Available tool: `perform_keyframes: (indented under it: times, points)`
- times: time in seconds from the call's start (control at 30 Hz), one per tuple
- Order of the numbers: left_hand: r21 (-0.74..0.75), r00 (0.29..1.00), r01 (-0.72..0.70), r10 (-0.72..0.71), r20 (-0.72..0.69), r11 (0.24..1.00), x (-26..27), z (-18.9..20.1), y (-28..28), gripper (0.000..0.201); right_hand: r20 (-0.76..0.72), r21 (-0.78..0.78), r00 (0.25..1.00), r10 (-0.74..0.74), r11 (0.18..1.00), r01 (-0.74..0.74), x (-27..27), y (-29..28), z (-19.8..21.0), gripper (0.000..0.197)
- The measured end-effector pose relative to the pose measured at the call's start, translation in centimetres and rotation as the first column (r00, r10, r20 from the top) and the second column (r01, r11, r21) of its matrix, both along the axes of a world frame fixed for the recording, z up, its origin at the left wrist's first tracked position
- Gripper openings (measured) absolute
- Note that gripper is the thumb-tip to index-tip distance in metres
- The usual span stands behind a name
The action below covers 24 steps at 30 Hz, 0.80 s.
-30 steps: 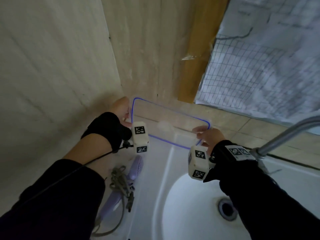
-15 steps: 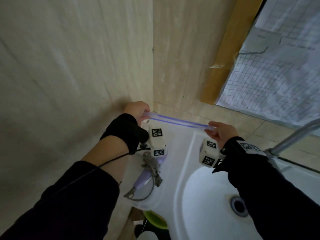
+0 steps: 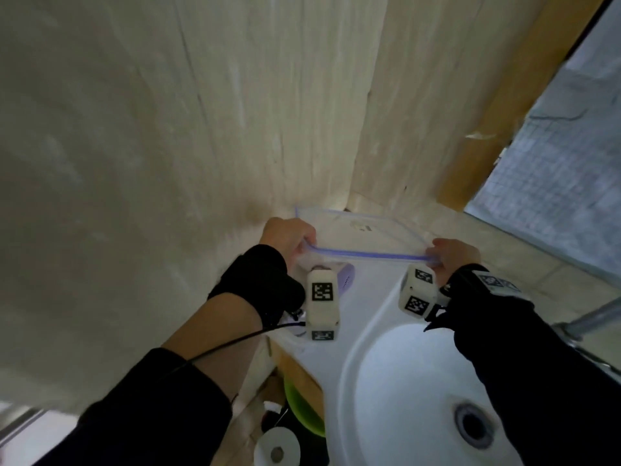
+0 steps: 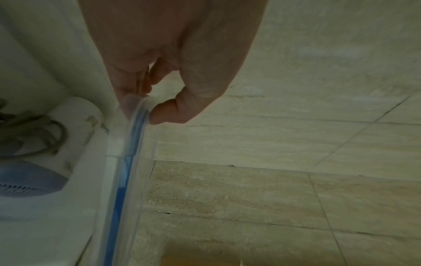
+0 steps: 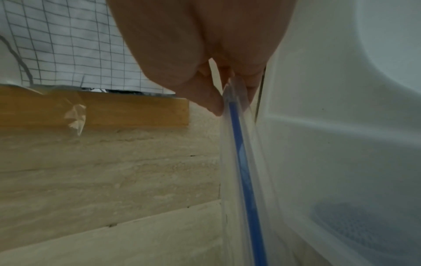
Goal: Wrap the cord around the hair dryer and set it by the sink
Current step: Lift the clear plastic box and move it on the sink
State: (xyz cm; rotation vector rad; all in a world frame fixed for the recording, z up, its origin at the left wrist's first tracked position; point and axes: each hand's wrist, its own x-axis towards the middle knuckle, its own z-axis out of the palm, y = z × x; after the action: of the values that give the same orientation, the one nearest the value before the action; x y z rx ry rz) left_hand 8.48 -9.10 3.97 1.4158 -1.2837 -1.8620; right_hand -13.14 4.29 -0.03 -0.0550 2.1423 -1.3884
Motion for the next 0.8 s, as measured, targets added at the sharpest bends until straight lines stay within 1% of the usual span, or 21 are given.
perform_keyframes:
  times: [0.03,0.07,0.13,0.17,0.23,0.33,0.43,0.53,0.63,0.8]
  points:
    - [0.002,1.0,-0.01,0.01,0.011,1.0,0.5,0.0,0.5,0.012,0.124,-0.091,0.992,-0.036,0.995,0.047,-0.2,-0.4,-0.2,0.045]
    - [-0.009,1.0,-0.004,0.004,0.013,1.0,0.9,0.0,0.9,0.012,0.134,-0.132,0.991,-0.022,0.99,0.04,-0.3,-0.2,-0.2,0.046]
    - [-0.031,1.0,-0.003,0.004,0.005,1.0,1.5,0.2,2.1,0.024,0.115,-0.136,0.993,0.021,0.991,-0.005,-0.5,0.2,-0.6,0.047]
    - [-0.033,1.0,-0.013,0.013,0.001,0.999,1.6,0.4,2.8,0.026,0.118,-0.14,0.992,0.036,0.99,-0.019,-0.5,0.4,-0.6,0.047]
    - [-0.028,0.997,-0.076,0.075,-0.018,0.997,1.6,0.5,3.9,0.024,0.114,-0.153,0.99,0.085,0.986,-0.066,-0.3,0.7,0.0,0.047]
    - [0.0,0.984,-0.168,0.167,-0.061,0.986,1.3,0.5,5.9,0.004,0.048,-0.153,0.987,0.152,0.978,-0.143,-0.6,1.2,0.1,0.048]
    - [0.021,0.972,-0.222,0.223,-0.077,0.975,2.0,0.3,7.3,0.014,-0.008,-0.155,0.978,0.209,0.966,-0.208,-0.6,1.1,0.2,0.049]
    - [0.05,0.972,-0.227,0.23,-0.049,0.973,3.5,-0.5,8.5,0.014,-0.052,-0.153,0.971,0.235,0.959,-0.24,-0.4,0.4,0.1,0.046]
    - [0.023,0.973,-0.227,0.226,0.038,0.974,5.1,-1.8,9.4,0.02,-0.051,-0.126,0.971,0.232,0.963,-0.237,0.4,-0.5,0.4,0.037]
    - [0.034,0.959,-0.269,0.264,0.108,0.963,7.3,-3.7,10.4,0.025,-0.051,-0.118,0.952,0.3,0.945,-0.304,2.5,-2.3,0.4,0.046]
